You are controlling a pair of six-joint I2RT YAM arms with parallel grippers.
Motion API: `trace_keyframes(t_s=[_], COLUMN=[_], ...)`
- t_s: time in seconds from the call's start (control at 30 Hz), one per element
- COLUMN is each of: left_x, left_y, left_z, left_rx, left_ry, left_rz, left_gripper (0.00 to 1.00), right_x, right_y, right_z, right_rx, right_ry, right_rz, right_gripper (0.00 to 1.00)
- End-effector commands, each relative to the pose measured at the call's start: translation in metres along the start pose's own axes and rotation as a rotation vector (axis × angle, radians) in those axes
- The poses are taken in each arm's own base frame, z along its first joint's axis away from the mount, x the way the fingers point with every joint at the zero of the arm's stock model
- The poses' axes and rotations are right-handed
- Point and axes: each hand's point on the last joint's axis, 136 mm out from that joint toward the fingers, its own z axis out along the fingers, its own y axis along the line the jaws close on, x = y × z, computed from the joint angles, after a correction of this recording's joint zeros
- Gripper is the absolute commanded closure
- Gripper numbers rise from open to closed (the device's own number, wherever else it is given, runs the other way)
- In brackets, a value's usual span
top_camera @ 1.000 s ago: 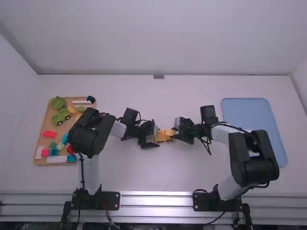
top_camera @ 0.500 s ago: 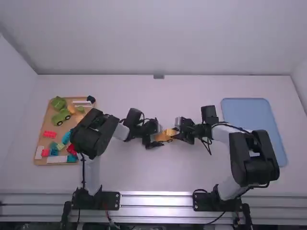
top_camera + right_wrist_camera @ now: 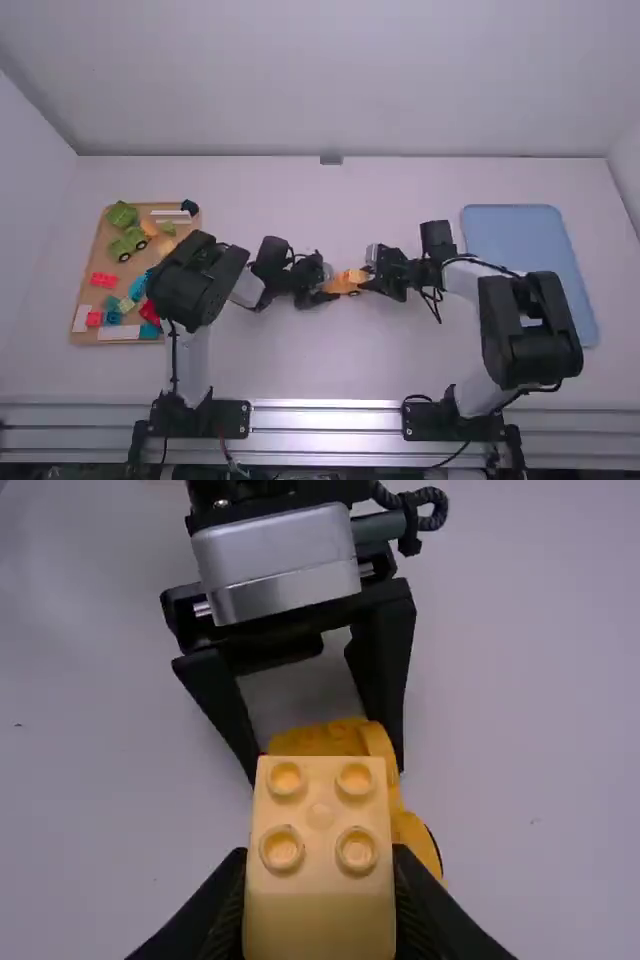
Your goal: Assemble lego blocks to make yellow taxi
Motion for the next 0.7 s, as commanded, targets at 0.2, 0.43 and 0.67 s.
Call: trace_keyframes(t_s=[0.2,0.43,0.67], left_x=[0.027,0.042,0.038], left_y=[-0.018,-0.029,-0.031], left_z=[0.001,-0.003,-0.001], left_rx=[0.069,0.142,0.177], left_ry=[0.091,0.162,0.168], left_rz=[-0.002,-0.038,-0.042], left_gripper=[0.47,0.5,0.48], right_x=[0.01,0.021,0.029], right_y=[-0.002,0.01,0.014], right_z=[0.005,0.007,0.008], right_rx=[0.03,0.016,0.021], right_ry=[0.11,0.117,0.138], right_rz=[0.023,0.042,0.049], right_gripper=[0.83,0.82,0.8])
